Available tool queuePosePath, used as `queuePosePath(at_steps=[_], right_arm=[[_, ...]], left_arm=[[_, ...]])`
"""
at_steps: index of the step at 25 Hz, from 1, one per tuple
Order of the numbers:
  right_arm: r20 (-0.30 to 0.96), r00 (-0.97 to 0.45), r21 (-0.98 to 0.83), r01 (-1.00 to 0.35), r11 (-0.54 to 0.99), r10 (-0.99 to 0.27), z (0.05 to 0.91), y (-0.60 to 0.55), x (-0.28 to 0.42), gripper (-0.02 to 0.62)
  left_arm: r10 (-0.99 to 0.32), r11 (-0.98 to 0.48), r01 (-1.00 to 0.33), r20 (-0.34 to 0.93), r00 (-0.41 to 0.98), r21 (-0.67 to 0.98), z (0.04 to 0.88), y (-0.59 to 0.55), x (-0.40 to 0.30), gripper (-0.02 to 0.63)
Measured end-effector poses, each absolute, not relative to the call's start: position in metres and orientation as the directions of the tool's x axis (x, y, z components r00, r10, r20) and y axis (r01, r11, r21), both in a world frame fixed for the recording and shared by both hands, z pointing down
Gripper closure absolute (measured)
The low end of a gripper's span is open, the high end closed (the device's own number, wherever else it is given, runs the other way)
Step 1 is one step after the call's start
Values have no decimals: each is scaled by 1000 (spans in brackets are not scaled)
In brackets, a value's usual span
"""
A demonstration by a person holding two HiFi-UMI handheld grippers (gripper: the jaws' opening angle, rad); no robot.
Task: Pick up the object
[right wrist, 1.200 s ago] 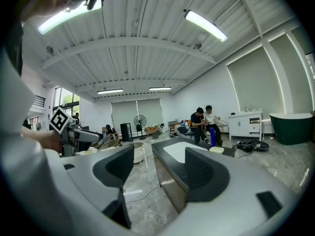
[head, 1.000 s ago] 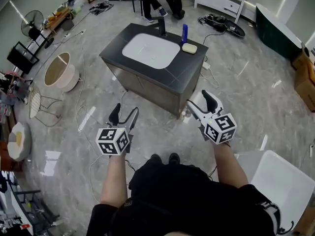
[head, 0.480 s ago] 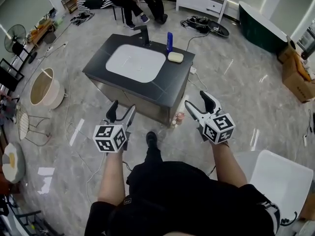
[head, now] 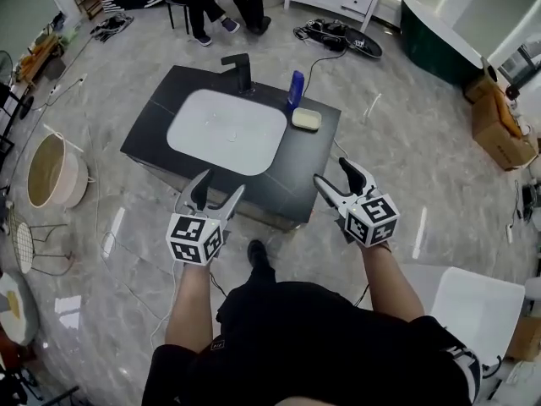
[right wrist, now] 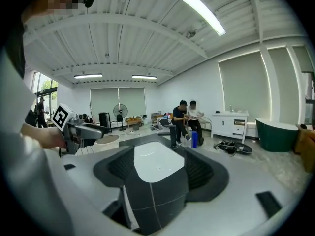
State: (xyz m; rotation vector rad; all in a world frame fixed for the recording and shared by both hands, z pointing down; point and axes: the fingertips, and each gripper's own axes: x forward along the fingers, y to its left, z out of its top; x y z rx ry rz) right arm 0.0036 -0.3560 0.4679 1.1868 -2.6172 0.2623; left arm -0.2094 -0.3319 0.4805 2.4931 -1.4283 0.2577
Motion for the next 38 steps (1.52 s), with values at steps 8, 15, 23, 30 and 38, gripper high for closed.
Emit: queuePosePath(at_steps=[8, 15, 23, 30, 38], right_arm=[[347, -601, -60, -781, 622, -720, 474, -427, -38, 302], [395, -583, -30, -781, 624, -710, 488, -455, -24, 302], [472, -596, -25, -745, 666, -649, 528, -501, -7, 302], [585, -593, 27, -667, 744, -553, 580, -544, -7, 302], [708, -556, 35, -588, 808, -436, 642, -580, -19, 303]], left_arm=[[-772, -549, -823, 289, 566, 146, 485, -413, -236, 279], [-773, -536, -827, 297, 561, 170, 483, -438, -231, 307], [-789, -483, -856, 333, 517, 185, 492, -460, -220, 307], [-776, -461, -863, 379, 504, 205, 513, -474, -209, 308], [-794, -416, -885, 392, 465, 209, 514, -481, -222, 308]])
